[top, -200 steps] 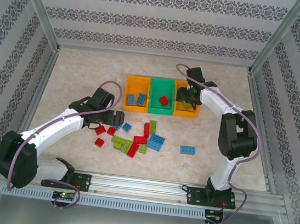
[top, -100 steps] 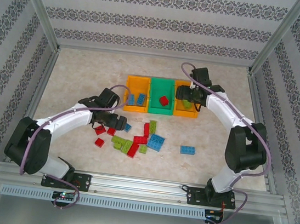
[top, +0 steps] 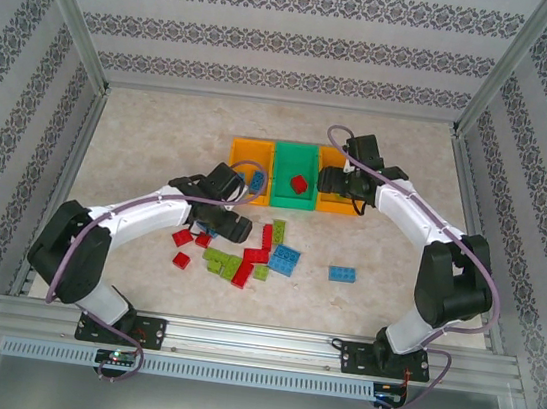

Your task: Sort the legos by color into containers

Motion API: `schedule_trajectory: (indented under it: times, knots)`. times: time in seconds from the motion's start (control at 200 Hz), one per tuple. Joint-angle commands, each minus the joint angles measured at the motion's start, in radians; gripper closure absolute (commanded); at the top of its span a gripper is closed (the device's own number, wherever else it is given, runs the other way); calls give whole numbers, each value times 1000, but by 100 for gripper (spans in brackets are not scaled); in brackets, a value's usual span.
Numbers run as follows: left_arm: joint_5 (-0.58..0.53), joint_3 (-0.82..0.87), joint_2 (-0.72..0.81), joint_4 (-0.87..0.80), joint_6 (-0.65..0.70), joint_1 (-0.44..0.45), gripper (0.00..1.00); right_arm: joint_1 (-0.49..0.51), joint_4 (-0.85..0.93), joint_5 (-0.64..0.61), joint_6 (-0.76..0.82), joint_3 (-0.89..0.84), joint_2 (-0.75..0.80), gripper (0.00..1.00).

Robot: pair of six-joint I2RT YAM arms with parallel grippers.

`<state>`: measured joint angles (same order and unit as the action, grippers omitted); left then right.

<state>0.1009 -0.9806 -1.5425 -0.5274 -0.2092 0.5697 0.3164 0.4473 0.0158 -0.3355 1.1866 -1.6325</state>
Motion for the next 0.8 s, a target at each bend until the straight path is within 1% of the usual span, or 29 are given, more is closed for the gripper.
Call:
schedule_trajectory:
  times: [0.0, 0.06, 0.115, 0.35, 0.614, 0.724, 0.794]
  knots:
    - [-14, -13, -18, -5, 19, 14, 14, -3, -20, -1, -13, -17, 33, 21]
    - [-15, -19, -28, -5, 25, 20, 16, -5, -21, -1, -13, -21, 36, 21]
    - [-31, -27, -41, -7, 30, 33, 17, -5, -24, -1, -14, -24, 39, 21]
    - [-88, -65, -110, -20, 62, 75, 26, -13, -25, 3, -18, -39, 51, 21]
    - [-117, -79, -154, -21, 77, 78, 30, -29, -23, 4, -18, -55, 75, 20]
    - [-112, -87, -170, -15, 81, 78, 36, -32, -24, 6, -19, -60, 79, 20]
    - [-109, -94, -182, -14, 83, 78, 36, -32, -23, 6, -19, -62, 81, 20]
